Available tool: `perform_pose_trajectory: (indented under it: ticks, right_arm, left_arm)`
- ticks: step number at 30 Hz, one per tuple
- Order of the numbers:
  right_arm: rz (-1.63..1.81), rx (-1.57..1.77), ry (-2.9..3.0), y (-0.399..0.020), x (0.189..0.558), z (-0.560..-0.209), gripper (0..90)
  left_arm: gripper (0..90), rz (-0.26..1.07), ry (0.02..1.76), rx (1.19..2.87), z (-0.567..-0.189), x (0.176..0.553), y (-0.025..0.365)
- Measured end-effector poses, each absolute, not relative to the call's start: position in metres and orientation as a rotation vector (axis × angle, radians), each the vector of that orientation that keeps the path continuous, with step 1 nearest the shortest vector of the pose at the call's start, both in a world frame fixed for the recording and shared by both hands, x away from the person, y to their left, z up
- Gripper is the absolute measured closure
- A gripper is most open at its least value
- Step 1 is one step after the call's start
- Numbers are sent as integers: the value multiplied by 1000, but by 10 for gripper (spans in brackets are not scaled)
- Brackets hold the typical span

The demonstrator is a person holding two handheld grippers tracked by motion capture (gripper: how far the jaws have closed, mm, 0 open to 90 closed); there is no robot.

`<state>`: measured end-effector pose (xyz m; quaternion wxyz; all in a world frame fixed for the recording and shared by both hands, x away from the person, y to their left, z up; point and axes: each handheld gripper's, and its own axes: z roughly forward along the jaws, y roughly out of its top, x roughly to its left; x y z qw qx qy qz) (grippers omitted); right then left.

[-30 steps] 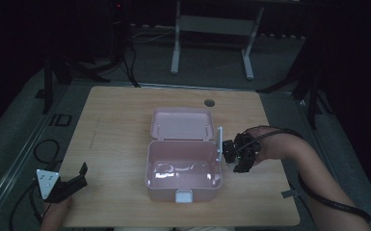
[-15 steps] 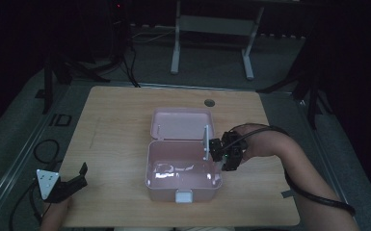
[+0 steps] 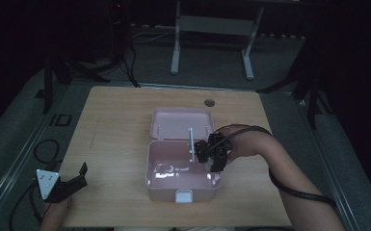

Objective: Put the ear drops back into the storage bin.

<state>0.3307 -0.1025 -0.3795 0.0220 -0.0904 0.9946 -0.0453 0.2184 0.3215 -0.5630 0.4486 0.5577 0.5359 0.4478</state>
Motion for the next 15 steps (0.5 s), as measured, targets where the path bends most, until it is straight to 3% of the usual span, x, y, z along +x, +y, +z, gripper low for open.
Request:
perform_pose_trajectory:
  ticks: [15]
  right_arm:
    - [-182, -250, 3134, -87, 336, -428, 595]
  left_arm:
    - [10, 1109, 1325, 1380, -563, 219, 321]
